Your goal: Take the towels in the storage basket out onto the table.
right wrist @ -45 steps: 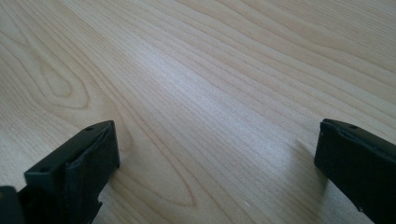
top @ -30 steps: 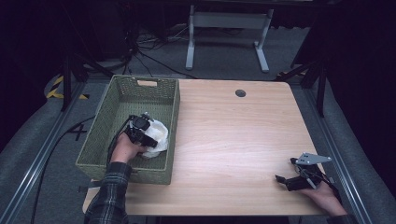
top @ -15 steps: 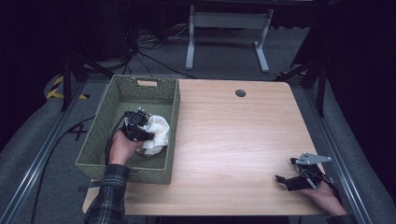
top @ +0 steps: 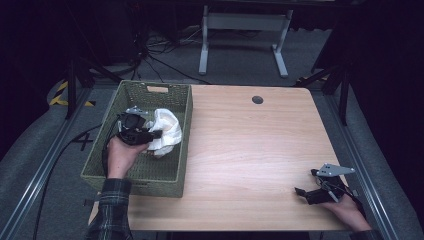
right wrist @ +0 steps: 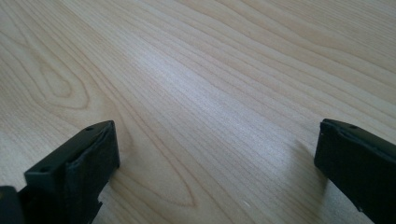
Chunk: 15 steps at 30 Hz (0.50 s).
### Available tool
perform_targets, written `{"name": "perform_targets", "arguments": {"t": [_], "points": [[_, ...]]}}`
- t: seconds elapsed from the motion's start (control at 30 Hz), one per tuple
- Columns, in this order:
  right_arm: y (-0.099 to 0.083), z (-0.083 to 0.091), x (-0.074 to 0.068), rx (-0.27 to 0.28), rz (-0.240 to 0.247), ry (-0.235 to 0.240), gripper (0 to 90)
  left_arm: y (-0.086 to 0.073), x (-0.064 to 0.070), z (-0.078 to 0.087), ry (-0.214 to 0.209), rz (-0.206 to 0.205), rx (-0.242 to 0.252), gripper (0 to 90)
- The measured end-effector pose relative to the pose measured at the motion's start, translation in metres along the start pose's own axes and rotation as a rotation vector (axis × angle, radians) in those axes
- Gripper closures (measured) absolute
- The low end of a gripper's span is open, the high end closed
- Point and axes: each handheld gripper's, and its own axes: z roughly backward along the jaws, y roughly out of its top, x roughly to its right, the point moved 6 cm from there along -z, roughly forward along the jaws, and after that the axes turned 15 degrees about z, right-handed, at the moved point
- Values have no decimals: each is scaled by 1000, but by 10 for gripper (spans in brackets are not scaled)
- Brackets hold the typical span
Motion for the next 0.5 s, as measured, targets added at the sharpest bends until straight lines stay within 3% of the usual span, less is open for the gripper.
{"name": "perform_targets", "arguments": {"t": [0.17,0.5], "points": [[0,0,0,0,0,0,3,9,10,16,-48,-9,53,761],[0,0,0,0,0,0,3,25,35,34,-119,-49,109,762]]}}
